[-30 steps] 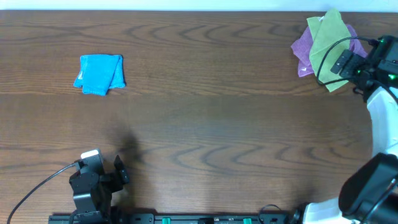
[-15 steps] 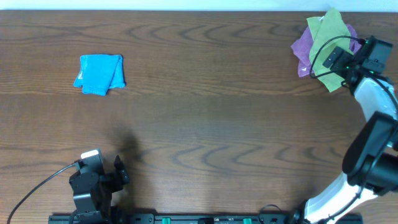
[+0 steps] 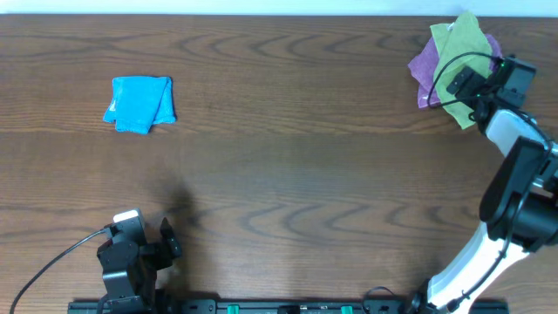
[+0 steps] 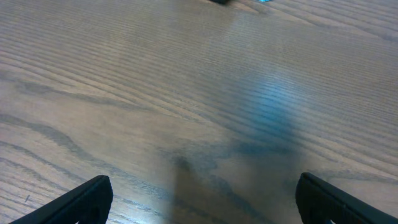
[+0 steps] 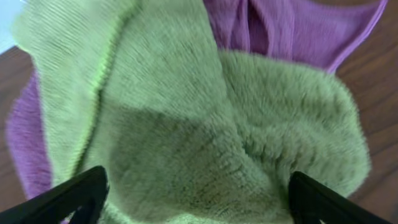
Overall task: Fold the cloth
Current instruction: 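Reach the right gripper to the lime-green cloth on the purple cloth, then grasp the green cloth with the right gripper and drag it left, then pull the green cloth toward table center with the right gripper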
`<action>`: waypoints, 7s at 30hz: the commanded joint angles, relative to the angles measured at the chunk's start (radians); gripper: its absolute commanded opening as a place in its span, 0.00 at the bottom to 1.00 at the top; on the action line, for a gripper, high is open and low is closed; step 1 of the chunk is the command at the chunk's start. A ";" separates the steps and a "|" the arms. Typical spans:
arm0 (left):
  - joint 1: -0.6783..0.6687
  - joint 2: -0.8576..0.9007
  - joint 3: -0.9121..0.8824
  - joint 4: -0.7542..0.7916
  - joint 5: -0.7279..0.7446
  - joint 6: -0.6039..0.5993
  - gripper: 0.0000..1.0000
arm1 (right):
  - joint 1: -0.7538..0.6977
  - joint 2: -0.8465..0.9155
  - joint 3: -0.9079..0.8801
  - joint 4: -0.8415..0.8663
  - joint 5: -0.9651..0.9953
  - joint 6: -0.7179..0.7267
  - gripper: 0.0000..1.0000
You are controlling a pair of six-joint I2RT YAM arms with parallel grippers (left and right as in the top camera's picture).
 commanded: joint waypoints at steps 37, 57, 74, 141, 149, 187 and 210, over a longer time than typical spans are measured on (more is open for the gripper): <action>-0.004 -0.006 -0.009 -0.068 -0.032 0.004 0.95 | 0.224 -0.364 0.021 -0.549 -0.031 -0.011 0.02; -0.004 -0.006 -0.009 -0.068 -0.032 0.004 0.95 | 0.616 -0.479 0.085 -0.700 -0.034 -0.019 0.02; -0.004 -0.006 -0.009 -0.068 -0.032 0.004 0.95 | 0.737 -0.538 0.087 -0.837 -0.033 -0.130 0.02; -0.004 -0.006 -0.009 -0.068 -0.032 0.004 0.95 | 0.449 -0.094 -0.140 -0.062 -0.336 0.167 0.59; -0.004 -0.006 -0.009 -0.068 -0.032 0.004 0.95 | 0.447 -0.094 -0.139 0.010 -0.313 0.168 0.18; -0.004 -0.006 -0.009 -0.068 -0.032 0.004 0.95 | 0.440 -0.108 0.209 -0.320 -0.050 -0.165 0.99; -0.004 -0.006 -0.009 -0.068 -0.032 0.004 0.95 | 0.411 0.084 0.181 -0.558 -0.143 0.012 0.68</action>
